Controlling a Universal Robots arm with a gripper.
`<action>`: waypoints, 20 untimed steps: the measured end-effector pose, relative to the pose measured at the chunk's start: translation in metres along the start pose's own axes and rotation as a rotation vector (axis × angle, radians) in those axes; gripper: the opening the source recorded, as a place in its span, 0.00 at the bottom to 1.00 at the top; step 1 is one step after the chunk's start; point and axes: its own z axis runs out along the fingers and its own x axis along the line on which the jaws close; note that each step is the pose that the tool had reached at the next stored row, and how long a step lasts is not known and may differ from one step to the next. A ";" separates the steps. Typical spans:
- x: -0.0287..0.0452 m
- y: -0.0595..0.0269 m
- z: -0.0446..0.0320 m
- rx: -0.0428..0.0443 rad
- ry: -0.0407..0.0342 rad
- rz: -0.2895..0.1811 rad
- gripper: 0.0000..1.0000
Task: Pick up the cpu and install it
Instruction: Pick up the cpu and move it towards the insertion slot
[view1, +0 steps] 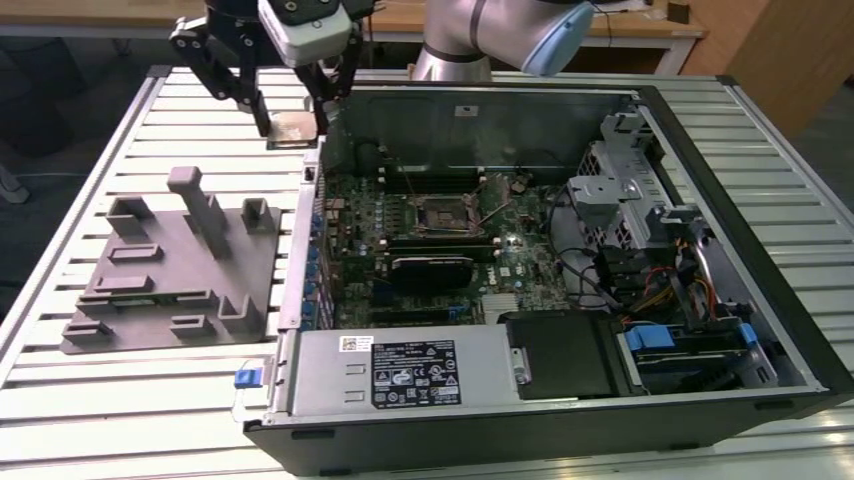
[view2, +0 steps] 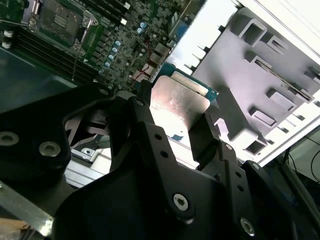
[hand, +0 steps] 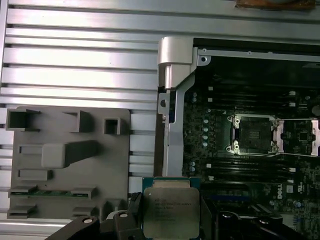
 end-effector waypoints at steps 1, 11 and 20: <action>-0.0017 -0.0001 0.0001 0.0000 0.0000 0.000 0.54; -0.0181 -0.0007 0.0019 0.0002 -0.0014 0.020 0.54; -0.0413 0.0009 0.0053 0.0002 -0.0025 0.035 0.54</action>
